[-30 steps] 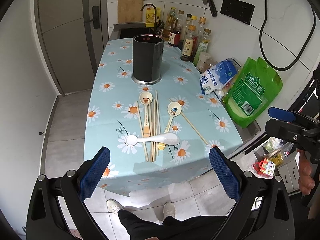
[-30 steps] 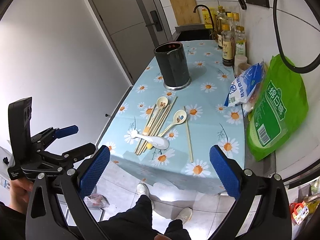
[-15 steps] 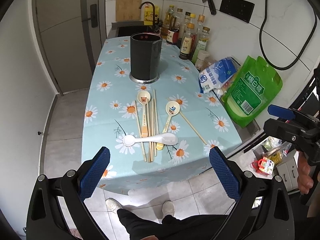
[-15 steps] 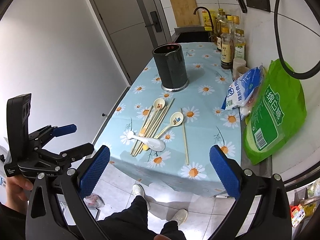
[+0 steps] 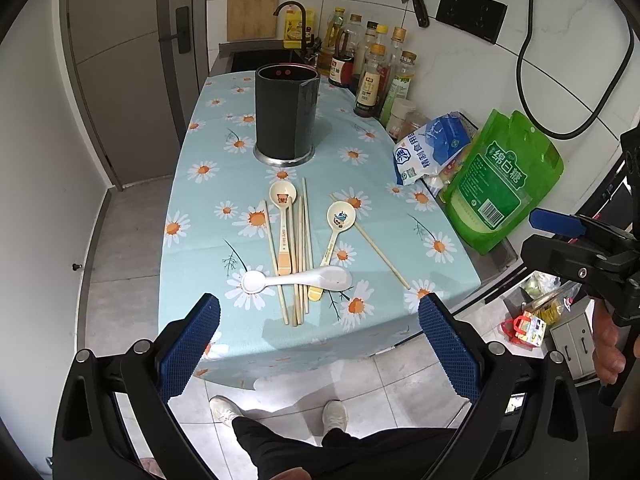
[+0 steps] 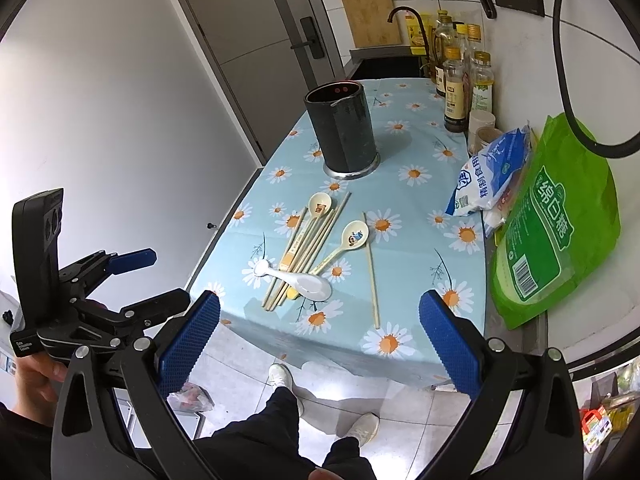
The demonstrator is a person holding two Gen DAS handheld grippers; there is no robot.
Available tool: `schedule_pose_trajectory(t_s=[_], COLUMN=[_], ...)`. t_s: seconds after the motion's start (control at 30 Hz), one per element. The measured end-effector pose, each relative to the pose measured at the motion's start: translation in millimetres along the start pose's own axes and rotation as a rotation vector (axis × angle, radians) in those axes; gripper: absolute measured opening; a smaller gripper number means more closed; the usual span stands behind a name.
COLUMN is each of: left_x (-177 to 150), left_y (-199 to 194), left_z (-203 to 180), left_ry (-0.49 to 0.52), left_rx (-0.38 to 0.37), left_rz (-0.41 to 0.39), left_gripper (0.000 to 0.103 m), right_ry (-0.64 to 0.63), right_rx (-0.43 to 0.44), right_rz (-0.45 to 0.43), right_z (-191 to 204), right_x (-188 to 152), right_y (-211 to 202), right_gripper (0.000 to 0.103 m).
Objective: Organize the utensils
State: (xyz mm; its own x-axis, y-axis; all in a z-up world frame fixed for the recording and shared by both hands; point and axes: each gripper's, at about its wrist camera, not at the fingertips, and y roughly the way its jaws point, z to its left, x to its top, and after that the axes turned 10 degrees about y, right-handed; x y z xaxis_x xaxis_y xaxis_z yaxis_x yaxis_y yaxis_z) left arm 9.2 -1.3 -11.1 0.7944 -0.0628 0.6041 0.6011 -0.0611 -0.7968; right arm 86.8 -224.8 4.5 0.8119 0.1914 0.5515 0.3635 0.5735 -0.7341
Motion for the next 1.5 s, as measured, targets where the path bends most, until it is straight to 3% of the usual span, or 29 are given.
schedule_pose_trajectory(t_s=[0.37,0.83,1.17,1.5], left_x=[0.6,-0.8,3.1,2.4], left_y=[-1.4,-2.5,-4.9,0.1], left_z=[-4.8,0.1,5.1,0.7], left_ry=[0.02,-0.038,-0.068,-0.064], left_rx=[0.001,-0.033,-0.005,-0.013], left_rz=[-0.002,-0.004,-0.031,0.001], left_gripper=[0.097,0.096,0.096,0.096], right_ry=[-0.011,-0.021,-0.018,-0.016], right_rx=[0.011,0.02,0.024,0.034], right_rz=[0.003,0.009,0.009,0.031], right_z=[3.5,5.1,3.3,0.5], right_x=[-2.9,-1.0,1.4,2.5], right_y=[1.9,3.2,4.0,6.0], right_gripper=[0.099,0.099,0.099,0.099])
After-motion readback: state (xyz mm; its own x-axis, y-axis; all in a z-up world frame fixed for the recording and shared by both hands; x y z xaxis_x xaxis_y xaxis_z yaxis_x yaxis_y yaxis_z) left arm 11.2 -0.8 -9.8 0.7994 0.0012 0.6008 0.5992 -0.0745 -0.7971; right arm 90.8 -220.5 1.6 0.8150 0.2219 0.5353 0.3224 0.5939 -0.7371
